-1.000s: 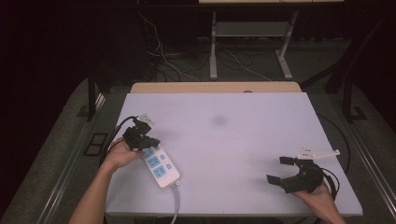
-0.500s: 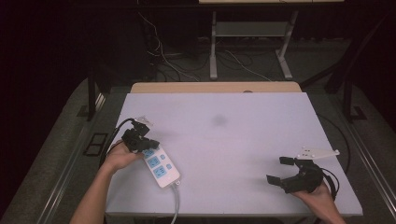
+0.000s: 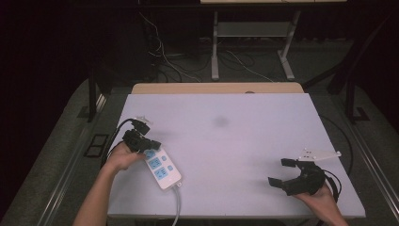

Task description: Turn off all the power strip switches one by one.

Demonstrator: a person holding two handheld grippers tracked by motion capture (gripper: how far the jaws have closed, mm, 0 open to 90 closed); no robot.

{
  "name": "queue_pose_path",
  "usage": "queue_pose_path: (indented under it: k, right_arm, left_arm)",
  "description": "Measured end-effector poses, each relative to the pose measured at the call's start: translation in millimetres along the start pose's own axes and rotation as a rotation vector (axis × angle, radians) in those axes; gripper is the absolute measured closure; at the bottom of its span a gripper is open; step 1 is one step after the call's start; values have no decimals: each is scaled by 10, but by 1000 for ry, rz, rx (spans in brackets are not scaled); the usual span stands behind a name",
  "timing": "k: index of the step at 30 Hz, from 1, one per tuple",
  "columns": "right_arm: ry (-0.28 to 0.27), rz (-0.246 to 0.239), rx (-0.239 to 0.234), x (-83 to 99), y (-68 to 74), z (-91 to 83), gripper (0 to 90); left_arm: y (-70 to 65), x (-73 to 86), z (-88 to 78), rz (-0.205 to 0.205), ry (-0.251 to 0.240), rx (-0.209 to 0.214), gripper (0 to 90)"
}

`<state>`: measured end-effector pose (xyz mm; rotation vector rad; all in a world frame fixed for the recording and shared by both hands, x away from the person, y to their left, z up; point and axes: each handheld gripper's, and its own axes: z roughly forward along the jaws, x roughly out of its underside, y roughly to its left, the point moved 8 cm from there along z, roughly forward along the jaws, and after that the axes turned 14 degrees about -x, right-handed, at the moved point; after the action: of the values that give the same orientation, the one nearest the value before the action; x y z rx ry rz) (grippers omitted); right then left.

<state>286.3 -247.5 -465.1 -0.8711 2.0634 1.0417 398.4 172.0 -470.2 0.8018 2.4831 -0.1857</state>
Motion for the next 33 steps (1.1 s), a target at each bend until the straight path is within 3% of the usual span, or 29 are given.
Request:
queue_pose_path:
  k: [4,8,13,23,25,29,33]
  right_arm:
    - [0,0,1,0,7,-6,2]
    - [-4,0,4,0,1,-19,2]
    - [-5,3,5,-2,-7,-19,2]
    - [-14,5,6,-10,-6,-36,2]
    - [-15,7,6,-10,-6,-36,2]
    - [-18,8,6,-14,-13,-44,2]
    - [-22,7,7,-18,-13,-53,2]
  left_arm:
    - [2,-15,6,-17,13,8,896]
    - [9,1,4,-25,-3,15,896]
    - [-6,2,-1,-3,-16,-2,895]
    - [-3,34,-8,-35,-66,-7,890]
    - [1,7,-51,-41,-92,2,889]
    - [14,23,-103,-29,-93,-13,889]
    - [38,6,-209,-49,-139,-24,888]
